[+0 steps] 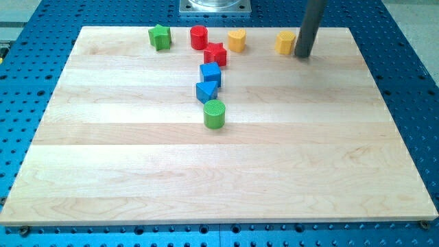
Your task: Move the red star to the left
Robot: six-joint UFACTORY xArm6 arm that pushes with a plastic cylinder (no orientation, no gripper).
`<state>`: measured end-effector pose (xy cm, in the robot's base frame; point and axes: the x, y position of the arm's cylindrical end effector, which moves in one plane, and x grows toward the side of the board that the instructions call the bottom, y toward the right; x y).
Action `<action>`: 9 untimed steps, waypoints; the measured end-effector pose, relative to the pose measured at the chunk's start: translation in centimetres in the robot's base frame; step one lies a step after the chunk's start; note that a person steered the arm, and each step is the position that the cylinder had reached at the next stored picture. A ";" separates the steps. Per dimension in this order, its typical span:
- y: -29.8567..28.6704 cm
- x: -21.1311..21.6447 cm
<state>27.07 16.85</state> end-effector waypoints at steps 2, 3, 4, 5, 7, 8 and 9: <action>-2.2 0.1; -4.4 0.3; -4.4 1.8; -4.7 4.3; -9.7 0.2; -11.9 1.6; -14.2 1.6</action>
<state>28.71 2.66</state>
